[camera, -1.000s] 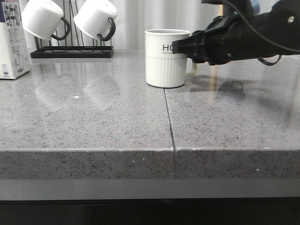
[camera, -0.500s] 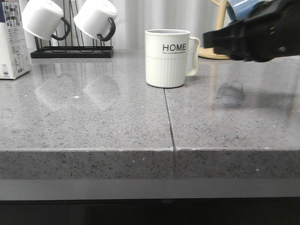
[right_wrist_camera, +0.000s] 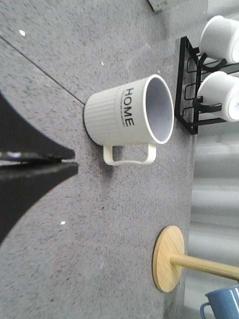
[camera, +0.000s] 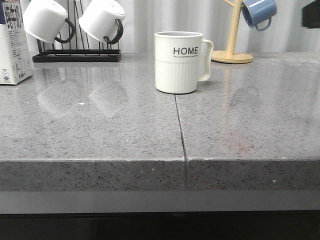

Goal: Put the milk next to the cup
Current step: 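Release the mug and withdraw the right gripper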

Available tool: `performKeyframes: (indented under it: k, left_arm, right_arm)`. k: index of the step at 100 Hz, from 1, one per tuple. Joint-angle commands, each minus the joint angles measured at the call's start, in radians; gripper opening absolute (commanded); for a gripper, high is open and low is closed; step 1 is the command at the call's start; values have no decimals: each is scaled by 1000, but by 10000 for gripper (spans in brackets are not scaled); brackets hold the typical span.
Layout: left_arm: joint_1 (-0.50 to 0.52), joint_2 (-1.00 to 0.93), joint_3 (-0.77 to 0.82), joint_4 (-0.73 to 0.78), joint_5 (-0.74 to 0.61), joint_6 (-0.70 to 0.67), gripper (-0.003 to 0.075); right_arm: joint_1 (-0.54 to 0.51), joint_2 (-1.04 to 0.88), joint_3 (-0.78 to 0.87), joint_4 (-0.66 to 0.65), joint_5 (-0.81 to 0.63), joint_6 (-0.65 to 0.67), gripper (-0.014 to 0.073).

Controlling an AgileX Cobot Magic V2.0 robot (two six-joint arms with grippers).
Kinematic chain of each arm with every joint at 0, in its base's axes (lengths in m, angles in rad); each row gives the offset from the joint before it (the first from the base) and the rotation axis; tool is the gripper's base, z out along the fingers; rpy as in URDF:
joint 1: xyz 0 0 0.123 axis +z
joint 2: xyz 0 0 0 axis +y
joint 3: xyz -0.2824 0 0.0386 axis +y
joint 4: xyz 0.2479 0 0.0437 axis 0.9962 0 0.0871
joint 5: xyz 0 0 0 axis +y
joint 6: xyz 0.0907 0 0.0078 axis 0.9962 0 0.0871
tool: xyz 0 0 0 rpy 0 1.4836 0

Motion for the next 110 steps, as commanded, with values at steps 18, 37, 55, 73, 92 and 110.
performKeyframes:
  k: [18,37,55,73,92,110]
  left_arm:
    - [-5,-30,44,0,-84,-8,-20]
    - [-5,-30,44,0,-86,-8,-20]
    - [-5,-30,30,0,-197,-8,-21]
    - [-5,19,-115,0,-22,-2,-21]
    - [-5,191,-286,0,2,-2,-21]
    - [-5,407,-433,0,27,-2,-20]
  right_arm:
    - [0,-279,-11,-1,204,-9,-67]
    - [0,-408,-11,-1,281,-9,-67]
    - [0,-434,-11,-1,287,-9,-67]
    - [0,-434,-11,-1,287,-9,-67]
    - [0,-434,-11,-1,287,-9,-67]
    - [0,-434,-11,-1,287,-9,-67]
